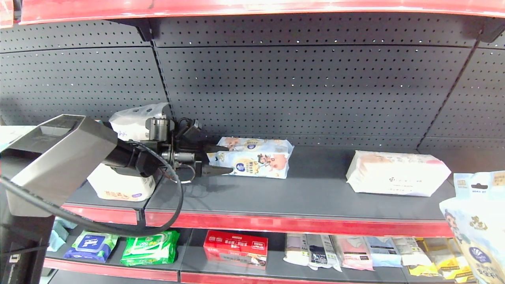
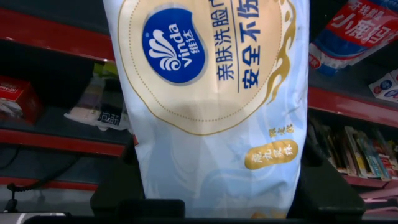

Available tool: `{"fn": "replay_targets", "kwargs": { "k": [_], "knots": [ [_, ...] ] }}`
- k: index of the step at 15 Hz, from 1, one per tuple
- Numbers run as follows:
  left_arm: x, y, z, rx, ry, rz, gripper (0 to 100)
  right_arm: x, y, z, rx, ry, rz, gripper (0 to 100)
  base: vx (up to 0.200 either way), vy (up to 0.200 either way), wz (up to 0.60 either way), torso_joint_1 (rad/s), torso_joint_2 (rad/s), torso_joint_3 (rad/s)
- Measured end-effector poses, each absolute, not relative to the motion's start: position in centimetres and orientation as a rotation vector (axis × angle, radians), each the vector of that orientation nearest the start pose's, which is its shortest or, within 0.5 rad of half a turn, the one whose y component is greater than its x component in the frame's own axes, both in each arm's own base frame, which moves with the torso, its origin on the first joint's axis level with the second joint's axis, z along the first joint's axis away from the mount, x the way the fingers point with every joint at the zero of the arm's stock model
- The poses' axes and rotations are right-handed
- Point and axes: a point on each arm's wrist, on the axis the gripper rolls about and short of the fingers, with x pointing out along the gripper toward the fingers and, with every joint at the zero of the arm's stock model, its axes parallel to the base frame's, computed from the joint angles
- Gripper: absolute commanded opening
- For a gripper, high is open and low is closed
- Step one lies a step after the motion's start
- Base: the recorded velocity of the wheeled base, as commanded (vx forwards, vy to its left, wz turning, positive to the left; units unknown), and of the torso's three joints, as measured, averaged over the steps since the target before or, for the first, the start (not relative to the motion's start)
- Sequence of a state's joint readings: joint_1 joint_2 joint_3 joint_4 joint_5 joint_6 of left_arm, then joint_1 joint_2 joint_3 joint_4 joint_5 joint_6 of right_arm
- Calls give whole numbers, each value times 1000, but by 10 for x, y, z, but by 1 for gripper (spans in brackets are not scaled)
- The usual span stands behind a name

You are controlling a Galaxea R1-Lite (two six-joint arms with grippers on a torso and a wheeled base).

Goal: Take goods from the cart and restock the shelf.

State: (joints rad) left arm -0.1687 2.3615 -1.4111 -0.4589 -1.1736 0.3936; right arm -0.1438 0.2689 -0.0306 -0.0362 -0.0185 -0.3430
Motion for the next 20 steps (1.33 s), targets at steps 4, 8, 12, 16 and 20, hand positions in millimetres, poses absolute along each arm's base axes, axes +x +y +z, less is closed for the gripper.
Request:
{"fn": "replay_targets", "kwargs": {
  "k": [4, 8, 12, 16, 20],
  "knots": [
    [449, -98, 67, 75, 196, -1375, 100, -1, 0, 91, -328, 231, -125, 0, 0, 0, 0, 0, 0, 0],
    [449, -102, 65, 73, 200, -1383, 100, -1, 0, 91, -328, 232, -125, 0, 0, 0, 0, 0, 0, 0],
    [449, -105, 66, 67, 206, -1387, 100, 0, 0, 91, -327, 238, -123, 0, 0, 0, 0, 0, 0, 0],
    [450, -105, 66, 72, 200, -1389, 0, 1, 0, 91, -327, 247, -118, 0, 0, 0, 0, 0, 0, 0],
    [449, -106, 64, 68, 209, -1389, 0, 1, -1, 92, -327, 252, -115, 0, 0, 0, 0, 0, 0, 0]
  ]
}}
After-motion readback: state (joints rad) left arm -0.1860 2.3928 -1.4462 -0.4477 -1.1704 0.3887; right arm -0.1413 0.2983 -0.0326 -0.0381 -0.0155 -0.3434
